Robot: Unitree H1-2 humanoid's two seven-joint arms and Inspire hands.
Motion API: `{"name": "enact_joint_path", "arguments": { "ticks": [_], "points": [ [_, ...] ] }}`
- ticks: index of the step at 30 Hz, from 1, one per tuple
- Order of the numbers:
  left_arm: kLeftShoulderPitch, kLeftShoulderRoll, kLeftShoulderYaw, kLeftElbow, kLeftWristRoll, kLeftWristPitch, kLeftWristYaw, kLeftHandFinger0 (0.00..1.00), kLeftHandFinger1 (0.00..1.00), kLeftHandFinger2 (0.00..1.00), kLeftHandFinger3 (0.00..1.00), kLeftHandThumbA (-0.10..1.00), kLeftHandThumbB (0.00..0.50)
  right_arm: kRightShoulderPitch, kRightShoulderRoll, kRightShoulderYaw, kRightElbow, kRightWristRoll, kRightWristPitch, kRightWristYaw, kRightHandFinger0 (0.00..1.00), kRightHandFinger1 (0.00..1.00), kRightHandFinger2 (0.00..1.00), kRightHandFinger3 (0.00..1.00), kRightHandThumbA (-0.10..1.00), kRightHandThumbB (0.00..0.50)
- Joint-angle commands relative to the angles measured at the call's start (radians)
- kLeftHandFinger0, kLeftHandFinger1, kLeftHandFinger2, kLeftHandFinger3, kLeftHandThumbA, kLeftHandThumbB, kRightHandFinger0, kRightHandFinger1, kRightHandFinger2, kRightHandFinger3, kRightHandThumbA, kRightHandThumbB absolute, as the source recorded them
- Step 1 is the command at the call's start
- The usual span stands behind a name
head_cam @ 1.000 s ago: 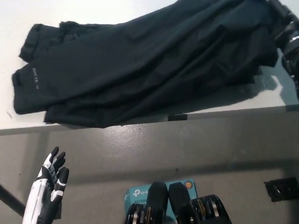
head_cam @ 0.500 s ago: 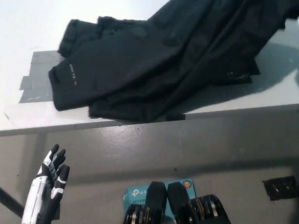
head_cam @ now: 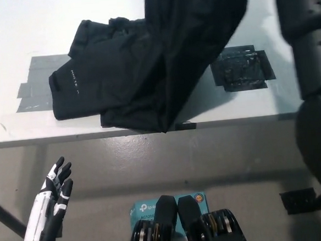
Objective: The robot grabs the right edges of the black jacket on the table, and folds it in half
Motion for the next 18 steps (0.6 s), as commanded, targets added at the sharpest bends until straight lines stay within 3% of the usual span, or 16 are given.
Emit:
{"name": "enact_joint_path", "arguments": {
  "ticks": [1, 3, 5, 6, 8, 9, 10, 11, 12, 13, 14, 15, 16, 17, 18],
  "points": [
    [-0.011, 0.013, -0.001, -0.031, -0.007, -0.007, -0.005, 1.00, 1.00, 1.00, 1.00, 0.90, 0.145, -0.130, 0.049, 0.124, -0.013, -0.112, -0.058, 0.071, 0.00, 0.18, 0.56, 0.74, -0.10, 0.163],
    [-0.013, 0.015, -0.001, -0.034, -0.004, -0.008, -0.004, 1.00, 1.00, 1.00, 1.00, 0.90, 0.141, -0.122, 0.055, 0.194, -0.013, -0.168, -0.072, 0.058, 0.00, 0.23, 0.58, 0.59, -0.10, 0.197],
    [-0.022, 0.013, 0.000, -0.035, -0.001, -0.006, 0.000, 1.00, 1.00, 1.00, 1.00, 0.89, 0.124, -0.126, 0.071, 0.249, 0.034, -0.210, -0.100, 0.052, 0.00, 0.28, 0.62, 0.56, -0.10, 0.218],
    [-0.020, 0.012, 0.000, -0.038, -0.001, -0.006, 0.001, 1.00, 1.00, 1.00, 1.00, 0.89, 0.121, -0.125, 0.074, 0.259, 0.042, -0.212, -0.103, 0.052, 0.00, 0.29, 0.63, 0.53, -0.10, 0.216],
    [0.000, 0.013, -0.003, -0.048, -0.011, -0.007, -0.009, 1.00, 1.00, 1.00, 1.00, 0.89, 0.131, -0.111, 0.090, 0.319, 0.066, -0.269, -0.124, 0.037, 0.00, 0.34, 0.67, 0.58, -0.10, 0.187],
    [-0.002, 0.013, -0.004, -0.051, -0.011, -0.001, -0.009, 1.00, 1.00, 1.00, 1.00, 0.90, 0.147, -0.122, 0.089, 0.360, 0.101, -0.307, -0.147, 0.038, 0.00, 0.33, 0.67, 0.61, -0.10, 0.149],
    [-0.005, 0.012, -0.004, -0.050, -0.009, 0.000, -0.008, 1.00, 1.00, 1.00, 1.00, 0.89, 0.144, -0.133, 0.095, 0.383, 0.146, -0.328, -0.168, 0.035, 0.00, 0.30, 0.65, 0.60, -0.10, 0.142],
    [-0.010, 0.013, -0.004, -0.050, -0.006, 0.001, -0.007, 1.00, 1.00, 1.00, 1.00, 0.89, 0.140, -0.146, 0.100, 0.414, 0.189, -0.356, -0.200, 0.029, 0.00, 0.29, 0.63, 0.46, -0.10, 0.149],
    [-0.010, 0.012, -0.004, -0.050, -0.005, 0.002, -0.006, 1.00, 1.00, 1.00, 1.00, 0.89, 0.145, -0.157, 0.103, 0.439, 0.216, -0.377, -0.217, 0.021, 0.00, 0.30, 0.64, 0.55, -0.10, 0.151],
    [-0.009, 0.011, -0.005, -0.050, -0.008, 0.005, -0.007, 1.00, 1.00, 1.00, 1.00, 0.89, 0.142, -0.171, 0.112, 0.463, 0.248, -0.397, -0.216, 0.003, 0.00, 0.29, 0.64, 0.71, -0.10, 0.122],
    [-0.004, 0.011, -0.006, -0.052, -0.013, 0.008, -0.010, 1.00, 1.00, 1.00, 1.00, 0.88, 0.141, -0.183, 0.125, 0.475, 0.276, -0.408, -0.207, -0.011, 0.00, 0.28, 0.63, 0.72, -0.10, 0.131],
    [0.000, 0.011, -0.007, -0.054, -0.013, 0.009, -0.011, 1.00, 1.00, 1.00, 1.00, 0.88, 0.142, -0.188, 0.132, 0.481, 0.300, -0.411, -0.214, -0.012, 0.00, 0.30, 0.66, 0.66, -0.10, 0.127],
    [-0.002, 0.010, -0.009, -0.053, -0.007, 0.009, -0.010, 1.00, 1.00, 1.00, 1.00, 0.89, 0.146, -0.196, 0.140, 0.486, 0.328, -0.413, -0.221, -0.012, 0.00, 0.32, 0.71, 0.98, -0.10, 0.139],
    [-0.003, 0.009, -0.011, -0.052, 0.001, 0.004, -0.006, 1.00, 1.00, 1.00, 1.00, 0.89, 0.157, -0.200, 0.153, 0.487, 0.359, -0.417, -0.240, -0.015, 0.00, 0.33, 0.72, 0.67, -0.10, 0.168],
    [-0.003, 0.007, -0.013, -0.053, 0.006, 0.000, -0.003, 1.00, 1.00, 1.00, 1.00, 0.90, 0.164, -0.201, 0.165, 0.495, 0.385, -0.428, -0.245, -0.033, 0.05, 0.40, 0.78, 0.89, -0.10, 0.173]
  ]
}}
